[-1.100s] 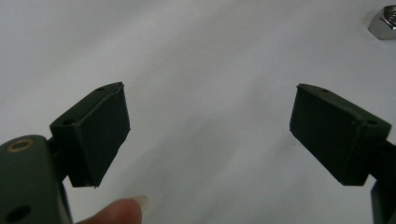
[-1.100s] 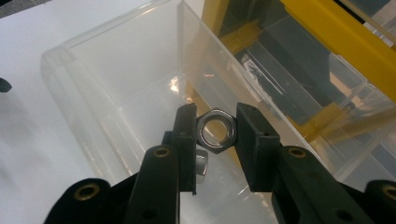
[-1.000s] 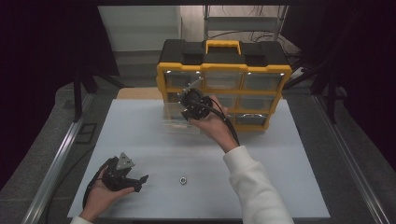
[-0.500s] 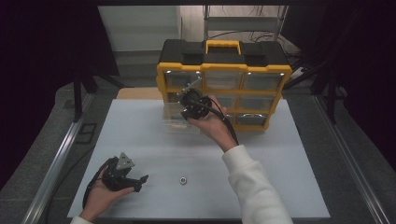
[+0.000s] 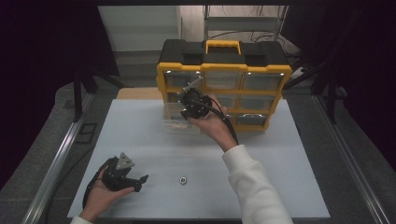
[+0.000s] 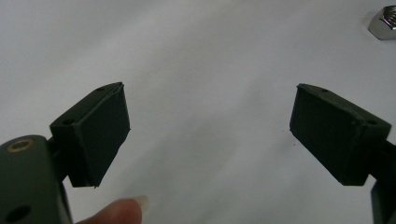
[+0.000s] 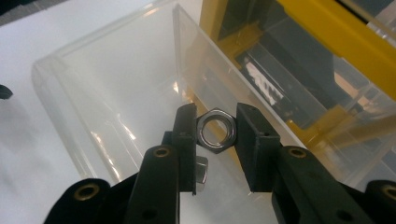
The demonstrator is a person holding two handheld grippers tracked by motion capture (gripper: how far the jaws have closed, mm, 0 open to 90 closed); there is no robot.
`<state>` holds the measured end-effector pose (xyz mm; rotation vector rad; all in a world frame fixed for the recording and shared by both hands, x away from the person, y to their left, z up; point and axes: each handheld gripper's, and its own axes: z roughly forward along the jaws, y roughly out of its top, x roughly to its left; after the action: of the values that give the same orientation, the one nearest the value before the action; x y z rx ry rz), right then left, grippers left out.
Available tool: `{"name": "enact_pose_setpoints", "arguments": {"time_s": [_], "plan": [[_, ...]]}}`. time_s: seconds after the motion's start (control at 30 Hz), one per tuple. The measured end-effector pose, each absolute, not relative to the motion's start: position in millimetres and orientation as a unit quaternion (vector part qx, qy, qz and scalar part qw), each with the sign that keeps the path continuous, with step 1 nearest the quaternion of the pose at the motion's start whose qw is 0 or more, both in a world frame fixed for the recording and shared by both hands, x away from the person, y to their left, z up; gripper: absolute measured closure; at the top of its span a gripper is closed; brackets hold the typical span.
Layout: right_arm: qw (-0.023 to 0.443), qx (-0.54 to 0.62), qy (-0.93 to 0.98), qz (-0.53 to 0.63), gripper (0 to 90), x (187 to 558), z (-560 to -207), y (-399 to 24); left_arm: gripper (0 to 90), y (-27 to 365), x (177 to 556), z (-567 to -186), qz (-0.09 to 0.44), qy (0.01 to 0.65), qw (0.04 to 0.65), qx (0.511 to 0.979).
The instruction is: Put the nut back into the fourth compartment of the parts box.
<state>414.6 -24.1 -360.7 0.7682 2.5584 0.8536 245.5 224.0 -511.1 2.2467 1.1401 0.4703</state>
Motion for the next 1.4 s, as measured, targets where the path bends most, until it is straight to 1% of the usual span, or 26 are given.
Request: {"name": "enact_pose_setpoints", "arguments": {"time_s": [0.03, 0.07, 0.1, 0.13, 0.2, 0.23, 0.3, 0.43, 0.7, 0.97, 1.07, 1.17, 1.2, 1.27, 1.4], "plan": [[0.167, 0.269, 0.898, 0.307, 69.5, 414.3, -359.8, -24.6, 12.7, 224.1, 245.5, -511.0, 0.176, 0.426, 0.285, 0.840], [0.168, 0.267, 0.895, 0.315, 67.0, 414.0, -358.6, -25.5, 12.7, 224.2, 245.5, -511.0, 0.176, 0.426, 0.285, 0.840], [0.165, 0.267, 0.893, 0.323, 60.8, 413.8, -357.3, -26.3, 12.7, 224.4, 245.4, -510.9, 0.176, 0.427, 0.285, 0.840], [0.157, 0.271, 0.887, 0.340, 52.8, 413.0, -354.4, -27.5, 12.7, 224.5, 245.4, -510.8, 0.176, 0.427, 0.286, 0.840], [0.159, 0.276, 0.880, 0.353, 40.9, 411.5, -350.2, -29.1, 12.7, 224.5, 245.4, -510.7, 0.176, 0.427, 0.286, 0.840], [0.165, 0.279, 0.875, 0.360, 36.4, 410.1, -347.7, -29.9, 12.7, 224.4, 245.3, -510.6, 0.176, 0.427, 0.286, 0.840], [0.168, 0.283, 0.871, 0.365, 32.4, 408.4, -345.2, -31.3, 12.7, 224.2, 245.3, -510.6, 0.176, 0.427, 0.286, 0.839], [0.160, 0.278, 0.871, 0.372, 30.0, 405.0, -342.8, -35.3, 12.7, 224.2, 245.3, -510.4, 0.176, 0.427, 0.287, 0.839], [0.157, 0.249, 0.875, 0.384, 29.3, 385.8, -339.6, -36.4, 12.7, 224.7, 245.2, -509.9, 0.177, 0.427, 0.288, 0.839], [0.147, 0.224, 0.881, 0.389, 28.2, 365.5, -345.2, -40.3, 12.7, 224.9, 245.0, -509.2, 0.179, 0.428, 0.289, 0.838], [0.136, 0.214, 0.884, 0.392, 27.5, 351.5, -352.8, -46.6, 12.7, 224.5, 244.8, -508.7, 0.180, 0.428, 0.289, 0.837], [0.150, 0.210, 0.883, 0.392, 25.3, 345.0, -356.2, -49.6, 12.7, 224.4, 244.7, -508.5, 0.180, 0.428, 0.290, 0.837], [0.147, 0.212, 0.878, 0.402, 26.0, 339.3, -356.6, -54.5, 12.7, 224.2, 244.7, -508.6, 0.180, 0.428, 0.290, 0.837], [0.165, 0.214, 0.869, 0.415, 27.5, 332.3, -355.0, -59.6, 12.7, 224.0, 244.8, -508.6, 0.181, 0.428, 0.290, 0.837], [0.154, 0.207, 0.871, 0.418, 27.4, 323.8, -355.2, -65.6, 12.7, 223.8, 244.7, -508.3, 0.180, 0.427, 0.289, 0.838]]}}
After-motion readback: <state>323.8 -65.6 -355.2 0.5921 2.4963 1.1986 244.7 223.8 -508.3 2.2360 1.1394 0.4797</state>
